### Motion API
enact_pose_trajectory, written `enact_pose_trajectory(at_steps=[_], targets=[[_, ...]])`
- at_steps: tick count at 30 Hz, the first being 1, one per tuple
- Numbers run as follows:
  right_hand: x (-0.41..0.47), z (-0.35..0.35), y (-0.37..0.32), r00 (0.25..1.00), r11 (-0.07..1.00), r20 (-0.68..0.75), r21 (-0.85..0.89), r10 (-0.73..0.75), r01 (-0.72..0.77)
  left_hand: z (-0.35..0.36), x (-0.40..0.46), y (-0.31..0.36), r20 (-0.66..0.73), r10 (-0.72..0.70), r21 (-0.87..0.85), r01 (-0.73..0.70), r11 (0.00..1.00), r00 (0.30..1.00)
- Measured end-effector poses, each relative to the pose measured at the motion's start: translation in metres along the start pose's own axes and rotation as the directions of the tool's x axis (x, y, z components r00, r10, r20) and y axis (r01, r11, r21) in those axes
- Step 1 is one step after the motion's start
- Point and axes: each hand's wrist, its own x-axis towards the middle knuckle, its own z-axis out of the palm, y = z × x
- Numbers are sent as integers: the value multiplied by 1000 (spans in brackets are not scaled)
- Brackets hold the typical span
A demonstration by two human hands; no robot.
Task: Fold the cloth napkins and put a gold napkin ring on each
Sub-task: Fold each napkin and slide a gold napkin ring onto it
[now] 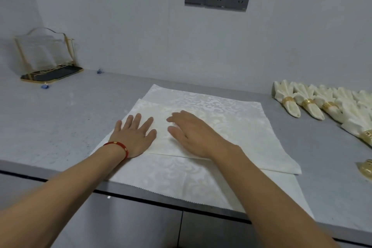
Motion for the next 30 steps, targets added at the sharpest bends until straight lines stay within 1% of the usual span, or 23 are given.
enact_pose_trajectory(at_steps=[2, 5, 8, 11, 12, 14, 16, 20, 23, 25, 27, 28, 29, 30], targets=[[8, 27, -3, 995, 995, 23, -6, -102, 102, -2, 1, -1, 32, -5, -2, 5, 1000, 999], [4, 53, 10, 992, 995, 86, -38, -89, 92, -16, 2, 2, 80, -15, 60, 10, 998, 997], [3, 54, 10, 994, 994, 62, -59, -92, 96, -41, 17, 6, -6, -12, 103, 13, 995, 1000], [4, 53, 9, 993, 991, -11, -63, -115, 114, -56, 65, 2, -150, -8, 124, 27, 992, 989], [2, 53, 8, 992, 991, -25, -64, -123, 122, -56, 80, -2, -172, -25, 134, 48, 990, 985], [1, 52, 8, 991, 990, -36, -53, -131, 129, -50, 105, -12, -159, -61, 161, 87, 983, 985], [1, 51, 8, 990, 991, -41, -39, -133, 132, -45, 121, -20, -125, -71, 172, 92, 981, 990], [1, 52, 9, 986, 988, -74, -42, -151, 148, -51, 135, -23, -97, -112, -26, 110, 994, 989], [2, 50, 9, 989, 990, -54, -6, -141, 141, -60, 129, -20, -188, -136, -217, 94, 972, 973], [2, 47, 10, 992, 990, -17, 64, -124, 125, -64, 117, -18, -258, -119, -352, 22, 936, 959], [2, 44, 10, 995, 977, -14, 189, -94, 95, -68, 96, -13, -355, -87, -419, -75, 905, 931], [1, 41, 10, 997, 959, -45, 274, -59, 69, -69, 84, -9, -414, -70, -424, -125, 897, 907], [0, 40, 10, 994, 938, -112, 341, -17, 55, -68, 70, -4, -474, -41, -416, -183, 891, 880], [-1, 39, 10, 977, 933, -212, 356, 19, 59, -66, 57, 1, -526, -7, -402, -242, 883, 850]])
